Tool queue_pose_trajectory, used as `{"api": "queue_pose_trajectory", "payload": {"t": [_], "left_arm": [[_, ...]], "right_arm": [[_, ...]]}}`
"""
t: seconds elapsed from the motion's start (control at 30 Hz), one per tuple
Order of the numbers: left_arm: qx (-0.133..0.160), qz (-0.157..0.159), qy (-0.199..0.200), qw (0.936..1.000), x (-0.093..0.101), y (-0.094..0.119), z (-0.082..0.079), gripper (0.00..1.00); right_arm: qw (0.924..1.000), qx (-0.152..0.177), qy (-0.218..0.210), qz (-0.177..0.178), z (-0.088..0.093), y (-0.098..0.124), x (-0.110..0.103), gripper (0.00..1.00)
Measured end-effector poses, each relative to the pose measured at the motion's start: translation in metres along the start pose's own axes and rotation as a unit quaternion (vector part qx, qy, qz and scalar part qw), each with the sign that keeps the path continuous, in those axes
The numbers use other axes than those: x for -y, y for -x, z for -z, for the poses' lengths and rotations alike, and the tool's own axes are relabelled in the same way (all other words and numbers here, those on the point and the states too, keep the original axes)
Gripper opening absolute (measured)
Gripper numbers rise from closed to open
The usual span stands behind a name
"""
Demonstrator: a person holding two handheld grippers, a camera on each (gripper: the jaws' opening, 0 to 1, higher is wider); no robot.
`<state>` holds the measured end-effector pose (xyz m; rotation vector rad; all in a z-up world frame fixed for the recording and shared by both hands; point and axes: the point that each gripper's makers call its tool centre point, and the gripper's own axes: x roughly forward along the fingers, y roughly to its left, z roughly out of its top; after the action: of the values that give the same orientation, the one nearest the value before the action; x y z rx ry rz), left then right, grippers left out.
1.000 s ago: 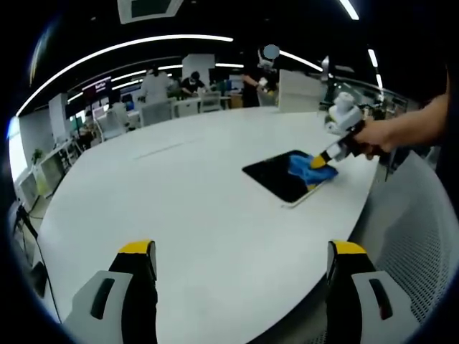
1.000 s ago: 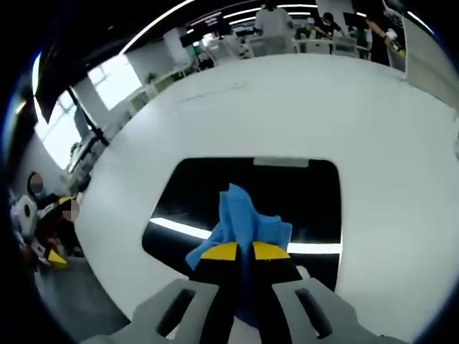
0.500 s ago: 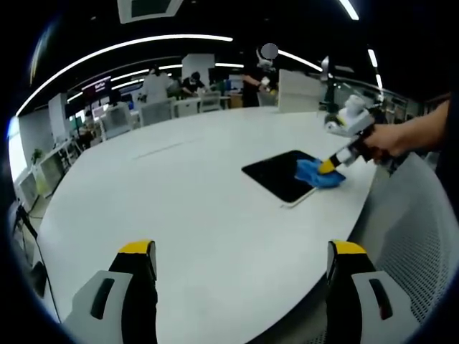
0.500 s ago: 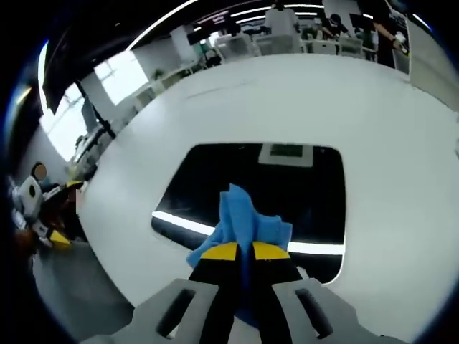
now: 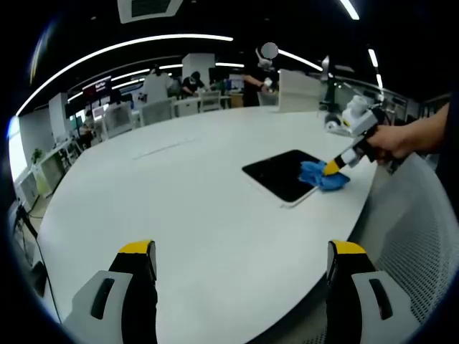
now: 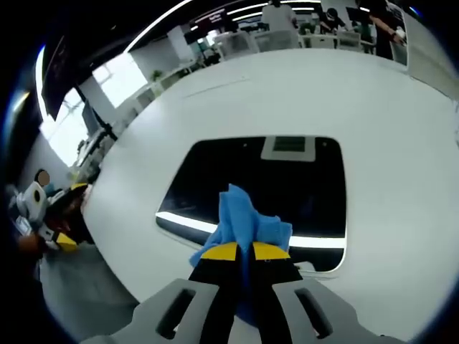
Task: Wipe the mirror surface with the cleaning cloth until all visible marks leave the cleaned area.
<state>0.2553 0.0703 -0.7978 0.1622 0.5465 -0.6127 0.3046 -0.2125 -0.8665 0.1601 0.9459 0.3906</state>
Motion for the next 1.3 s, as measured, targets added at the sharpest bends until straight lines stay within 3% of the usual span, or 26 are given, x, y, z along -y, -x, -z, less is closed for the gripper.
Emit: {"api": "queue_pose_trajectory", "payload": {"t": [0.4,1.3], "left_arm": [[0.0,-0.002,0.0,1.0,-0.001,0.0,0.0,0.99],[-0.006,0.004,-0.003,1.0,0.002,-0.001,0.002,0.99]], "right_arm": [[0.9999,-0.002,0.01,-0.003,0.001,0.002,0.004,0.01],[0.9995,0.018,-0.016,0.021,0.004,0.021,0.043,0.01]]}}
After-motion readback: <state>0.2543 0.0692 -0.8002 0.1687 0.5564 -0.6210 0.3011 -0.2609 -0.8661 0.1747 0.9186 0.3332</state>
